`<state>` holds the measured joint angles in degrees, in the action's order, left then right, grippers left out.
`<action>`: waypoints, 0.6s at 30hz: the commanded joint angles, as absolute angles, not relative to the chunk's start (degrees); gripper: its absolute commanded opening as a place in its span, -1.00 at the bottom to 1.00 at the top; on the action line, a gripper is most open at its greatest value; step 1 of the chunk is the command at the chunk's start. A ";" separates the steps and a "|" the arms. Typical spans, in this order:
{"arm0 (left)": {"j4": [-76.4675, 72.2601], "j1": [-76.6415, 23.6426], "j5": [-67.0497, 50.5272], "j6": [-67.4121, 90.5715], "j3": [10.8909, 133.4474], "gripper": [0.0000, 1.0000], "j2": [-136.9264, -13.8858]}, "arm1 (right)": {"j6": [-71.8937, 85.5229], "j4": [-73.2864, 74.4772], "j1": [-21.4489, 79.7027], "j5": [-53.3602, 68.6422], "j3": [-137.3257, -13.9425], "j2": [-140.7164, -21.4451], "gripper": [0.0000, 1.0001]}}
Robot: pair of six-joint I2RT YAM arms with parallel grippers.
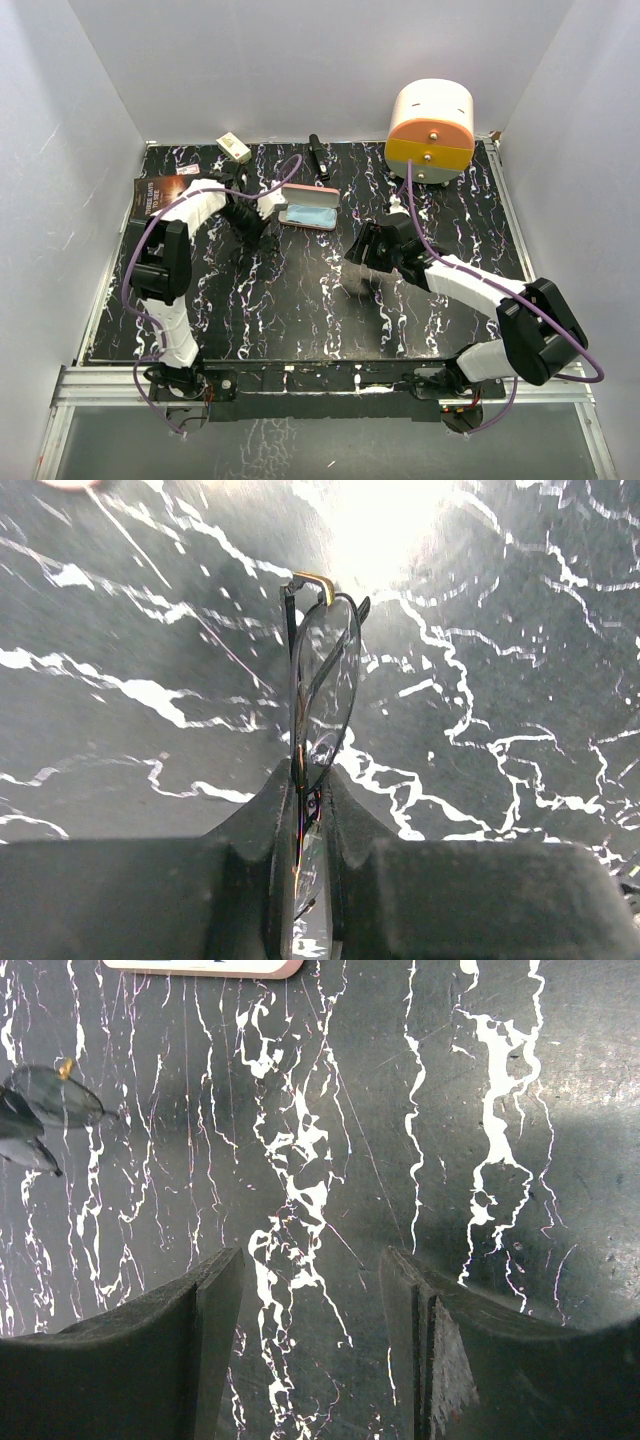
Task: Organize the sunglasses
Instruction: Pick up the sunglasses from the center of the board.
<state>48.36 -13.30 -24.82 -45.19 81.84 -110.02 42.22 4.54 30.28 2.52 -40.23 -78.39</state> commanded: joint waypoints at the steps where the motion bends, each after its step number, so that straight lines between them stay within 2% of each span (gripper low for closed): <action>1: 50.81 -16.44 -26.12 -47.07 88.27 -1.00 -110.76 | 42.39 2.55 30.59 0.57 -41.75 -78.19 0.22; 8: 47.78 -20.93 -23.55 -50.18 94.37 -1.00 -112.30 | 41.59 4.03 30.59 -1.78 -41.75 -77.61 0.23; 18: 53.89 -21.63 -24.55 -56.29 113.44 -1.00 -123.01 | 40.64 7.30 28.35 -4.52 -46.56 -81.77 0.30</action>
